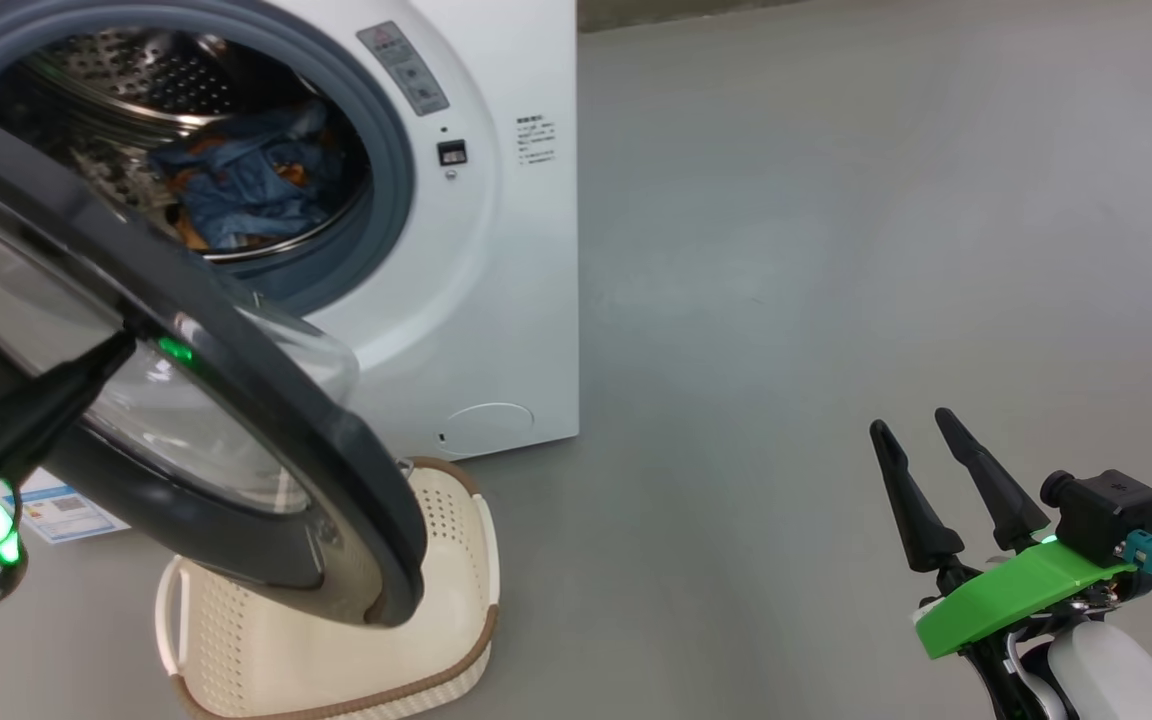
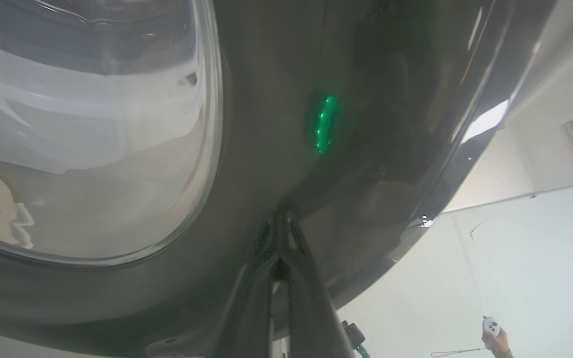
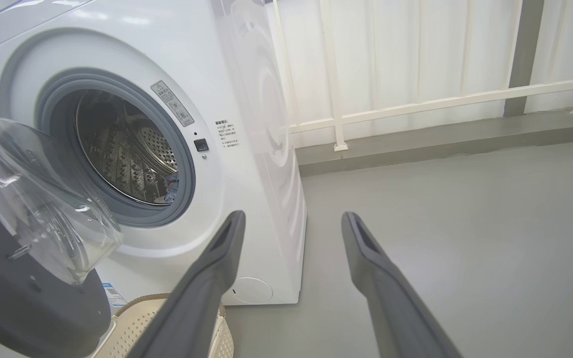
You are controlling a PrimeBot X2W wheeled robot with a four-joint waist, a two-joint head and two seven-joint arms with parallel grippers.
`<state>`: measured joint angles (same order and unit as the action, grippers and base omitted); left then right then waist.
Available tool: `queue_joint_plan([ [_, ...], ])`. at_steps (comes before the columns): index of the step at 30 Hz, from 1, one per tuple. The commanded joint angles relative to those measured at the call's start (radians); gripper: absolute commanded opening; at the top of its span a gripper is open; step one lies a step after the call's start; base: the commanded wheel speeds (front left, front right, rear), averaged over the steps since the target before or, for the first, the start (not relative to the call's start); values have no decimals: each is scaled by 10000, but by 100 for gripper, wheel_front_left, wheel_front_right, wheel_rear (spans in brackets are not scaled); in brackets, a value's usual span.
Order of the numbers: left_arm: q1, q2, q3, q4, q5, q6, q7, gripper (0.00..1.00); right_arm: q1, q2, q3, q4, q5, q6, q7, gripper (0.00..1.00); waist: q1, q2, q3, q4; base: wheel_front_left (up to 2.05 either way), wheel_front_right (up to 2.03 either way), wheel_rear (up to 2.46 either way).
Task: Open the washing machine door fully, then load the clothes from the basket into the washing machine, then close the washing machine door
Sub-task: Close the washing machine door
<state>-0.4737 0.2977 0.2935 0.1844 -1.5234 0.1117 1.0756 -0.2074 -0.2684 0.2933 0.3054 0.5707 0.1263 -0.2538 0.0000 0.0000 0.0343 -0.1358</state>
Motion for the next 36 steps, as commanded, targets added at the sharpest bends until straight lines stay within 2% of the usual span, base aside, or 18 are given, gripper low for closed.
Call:
queue_joint_plan([
  [1,-596,313,245,-139,140,-203,-159,0,-287,-73,118,-276,-55,44,-80,100,0,0,100,-173,0,0,0],
  [9,-835,212,154,106,375,-417,-486,0,-317,-47,54,-293,-63,44,-80,100,0,0,187,-264,0,0,0],
  [20,-779,206,143,215,446,-584,-513,0,-297,-24,33,-235,-95,44,-80,100,0,0,122,-11,0,0,0],
  [29,-534,315,284,112,674,-988,-790,0,-250,-98,16,-219,-81,44,-80,100,0,0,42,223,0,0,0],
  [31,-439,361,329,63,764,-1100,-883,41,-229,-115,25,-221,-81,44,-80,100,0,0,30,281,0,0,0],
  [32,-387,389,341,30,833,-1175,-941,57,-221,-120,29,-220,-80,44,-80,100,0,0,27,311,0,0,0],
  [33,-332,420,337,-19,926,-1283,-1010,85,-215,-122,36,-220,-79,44,-80,100,0,0,27,344,0,0,0],
  [34,-264,457,308,-84,1053,-1436,-1085,100,-210,-124,45,-222,-76,44,-80,100,0,0,27,376,0,0,0],
  [36,-94,487,210,-205,1316,-1681,-1228,100,-198,-127,43,-226,-75,44,-80,100,0,0,28,442,0,0,0],
])
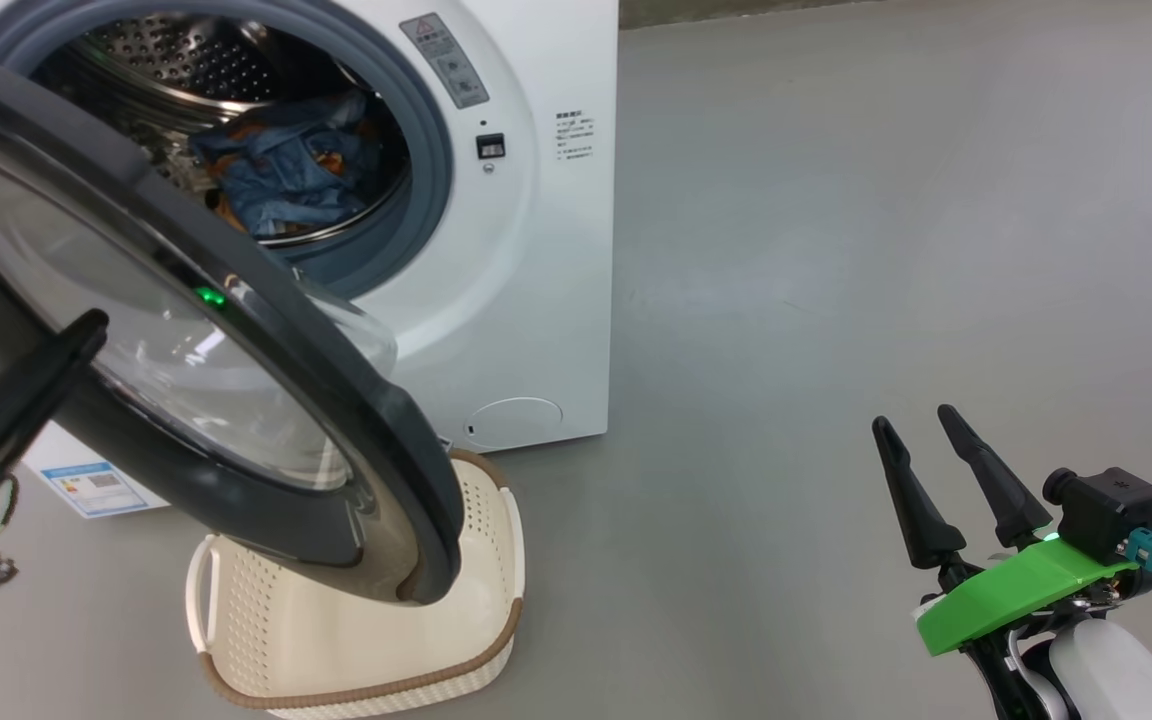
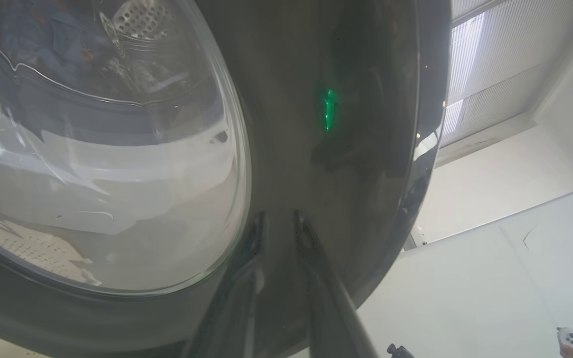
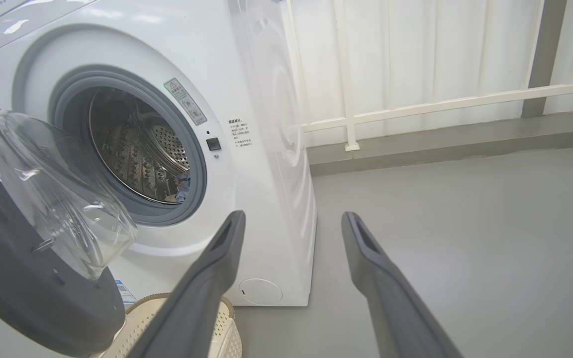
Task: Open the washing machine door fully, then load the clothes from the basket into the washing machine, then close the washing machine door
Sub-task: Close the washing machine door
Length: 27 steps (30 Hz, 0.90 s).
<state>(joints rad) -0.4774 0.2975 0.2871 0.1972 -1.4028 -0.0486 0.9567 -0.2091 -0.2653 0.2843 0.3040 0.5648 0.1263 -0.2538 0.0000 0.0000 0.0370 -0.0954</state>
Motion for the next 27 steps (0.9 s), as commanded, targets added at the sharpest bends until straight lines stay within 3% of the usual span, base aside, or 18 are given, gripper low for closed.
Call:
queue_joint_plan([
  [1,21,476,236,-411,221,-171,-128,100,-175,-162,127,-214,-16,44,-80,100,0,0,-3,70,0,0,0],
  [7,528,421,241,-921,1158,-563,-1203,100,-101,-226,91,-256,-19,44,-80,100,0,0,1,209,0,0,0],
  [14,1338,606,-61,-1492,3107,-796,-3314,100,-125,-233,86,-308,-12,44,-80,100,0,0,94,218,0,0,0],
  [20,2463,788,-958,-1756,4869,-817,-6086,100,-131,-203,63,-332,-18,44,-80,100,0,0,136,175,0,0,0],
  [27,3531,428,-1637,-1407,6214,-819,-9277,100,-86,-230,-11,-342,-25,44,-80,100,0,0,131,178,0,0,0],
])
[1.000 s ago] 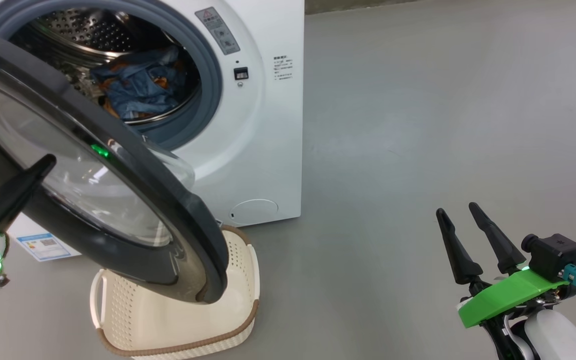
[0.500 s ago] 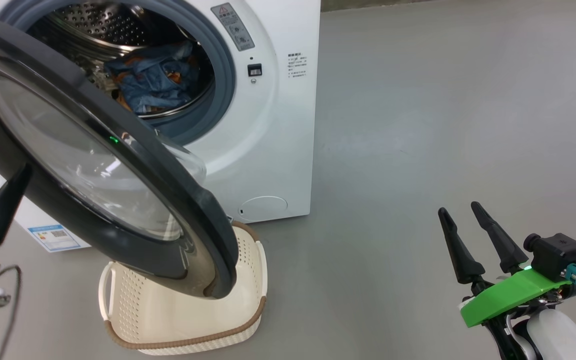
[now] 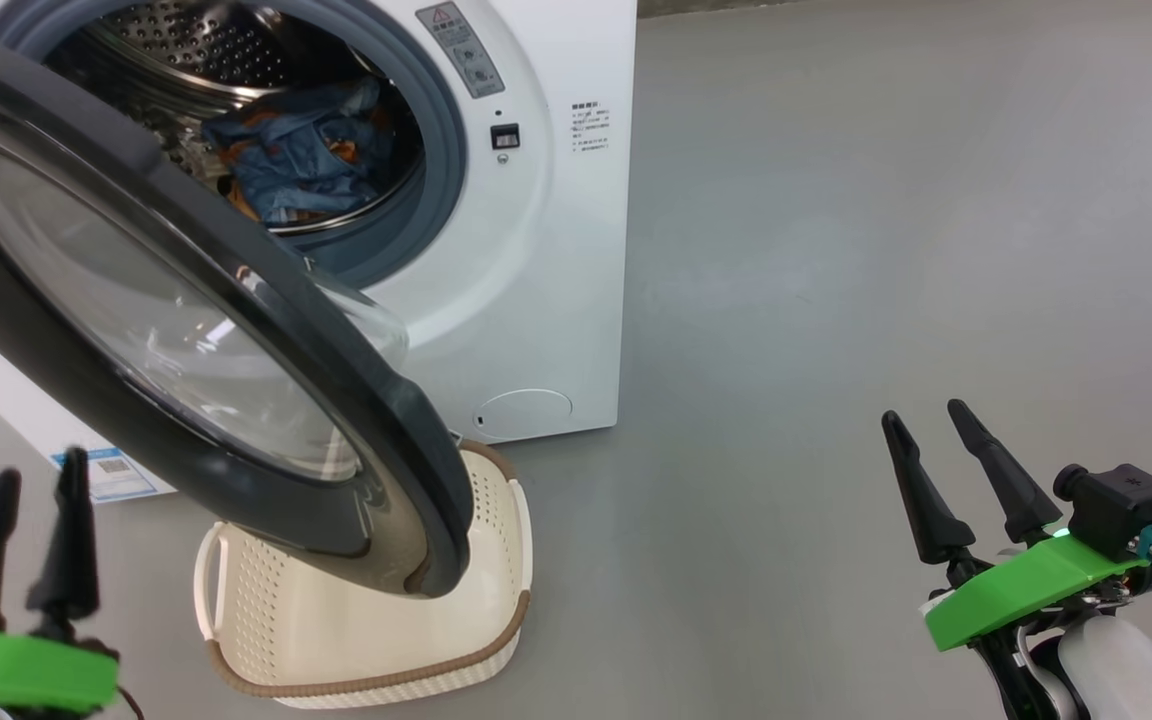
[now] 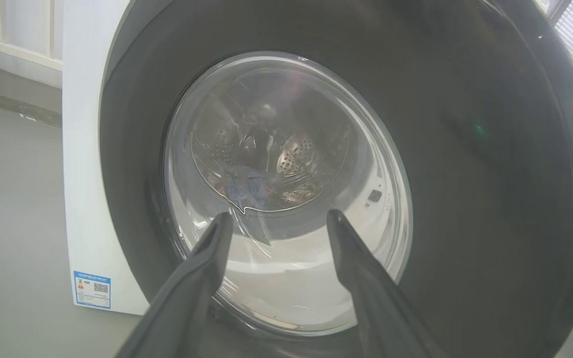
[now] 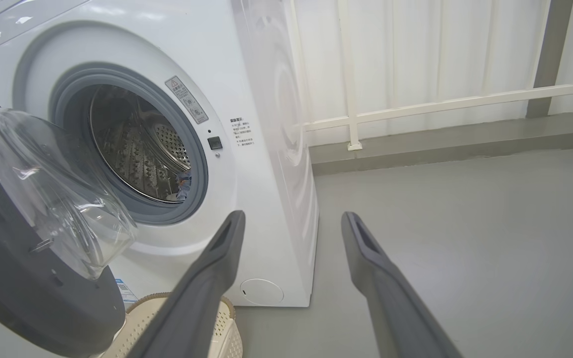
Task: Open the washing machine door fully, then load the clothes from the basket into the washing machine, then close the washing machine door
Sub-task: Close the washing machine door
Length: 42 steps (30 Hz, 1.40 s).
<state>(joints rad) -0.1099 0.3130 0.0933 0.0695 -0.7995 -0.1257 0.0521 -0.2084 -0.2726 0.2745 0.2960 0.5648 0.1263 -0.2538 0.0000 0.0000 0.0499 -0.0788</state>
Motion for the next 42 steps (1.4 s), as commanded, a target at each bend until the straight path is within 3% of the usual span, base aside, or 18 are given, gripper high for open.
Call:
queue_joint_plan([
  [1,-54,241,205,45,396,-48,-578,100,-90,-163,77,-263,-26,44,-80,100,0,0,5,25,0,0,0],
  [7,28,-107,-318,1062,1389,-49,-2399,100,-148,-181,31,-288,-39,44,-80,100,0,0,83,132,0,0,0],
  [11,-55,-283,-490,1492,2049,-49,-2969,100,-206,-177,-11,-352,-73,44,-80,100,0,0,198,158,0,0,0],
  [30,33,-1338,166,1343,3674,-49,-3137,100,-264,-42,-227,-363,-119,44,-80,100,0,0,255,70,0,0,0],
  [42,31,-1570,317,1349,4062,-50,-3137,100,-291,-64,-183,-347,-120,44,-80,100,0,0,275,114,0,0,0],
])
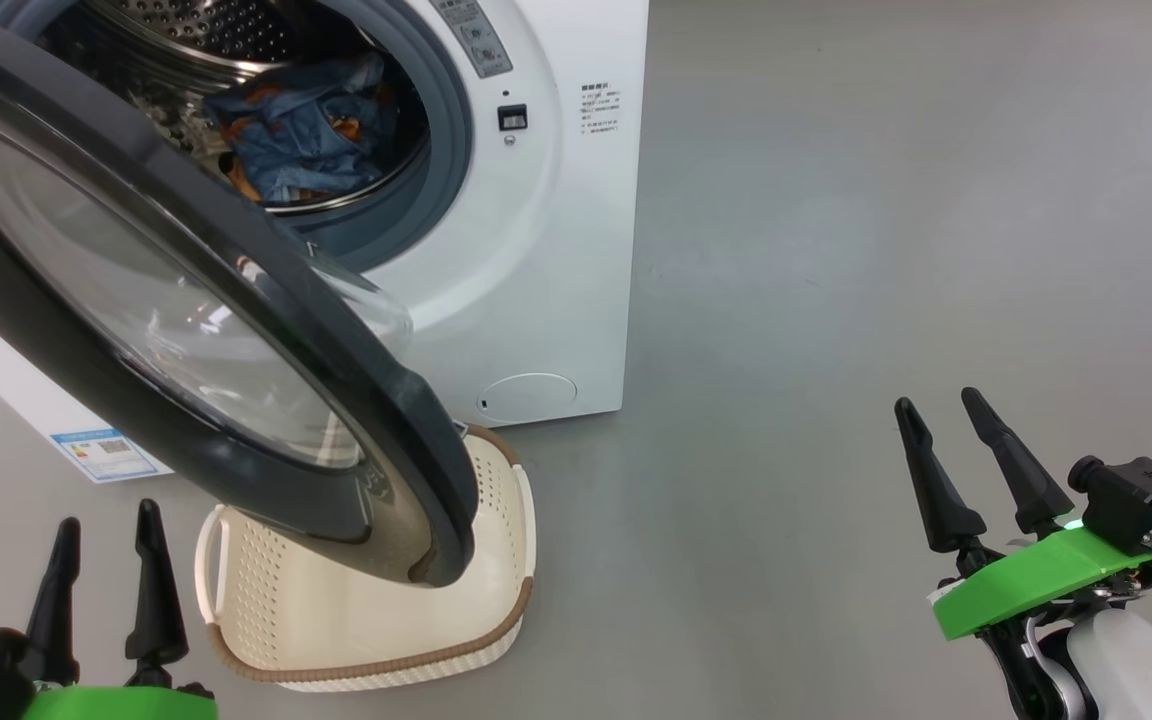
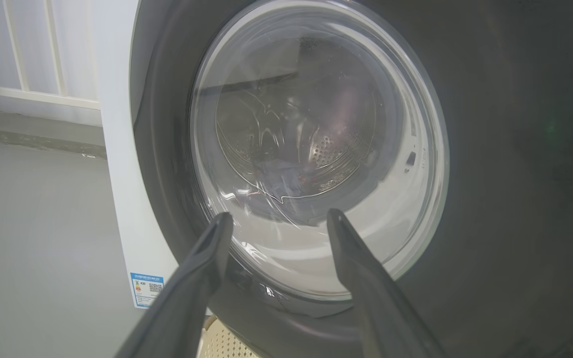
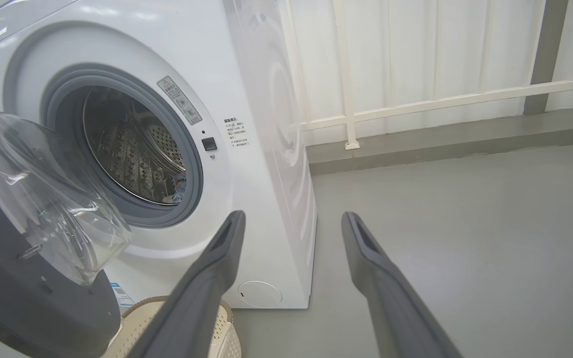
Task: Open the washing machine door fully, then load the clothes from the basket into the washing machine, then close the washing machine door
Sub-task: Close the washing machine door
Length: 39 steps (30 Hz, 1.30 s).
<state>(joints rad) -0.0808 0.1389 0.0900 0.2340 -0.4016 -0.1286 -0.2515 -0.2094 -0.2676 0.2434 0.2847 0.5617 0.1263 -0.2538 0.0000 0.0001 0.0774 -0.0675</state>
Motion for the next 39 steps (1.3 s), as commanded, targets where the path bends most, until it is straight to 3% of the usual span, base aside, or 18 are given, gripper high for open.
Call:
queue_joint_plan([
  [1,-249,140,362,-311,107,-21,-102,100,-286,-116,129,-233,-95,44,-80,100,0,-1,-1,4,0,0,0],
  [20,-176,32,402,-339,205,-21,-103,100,-259,-130,118,-231,-183,44,-80,100,0,-1,-62,95,0,0,0],
  [21,-184,46,401,-329,187,-21,-103,100,-259,-137,120,-238,-179,44,-80,75,0,-1,-62,114,0,0,0],
  [23,-206,64,395,-309,163,-21,-103,100,-259,-148,127,-268,-173,44,-80,0,0,-1,-65,162,0,0,0],
  [39,-156,-10,268,-263,106,-21,-103,100,-689,-160,440,-1226,-68,44,-80,0,0,-1,-120,1629,0,0,0],
])
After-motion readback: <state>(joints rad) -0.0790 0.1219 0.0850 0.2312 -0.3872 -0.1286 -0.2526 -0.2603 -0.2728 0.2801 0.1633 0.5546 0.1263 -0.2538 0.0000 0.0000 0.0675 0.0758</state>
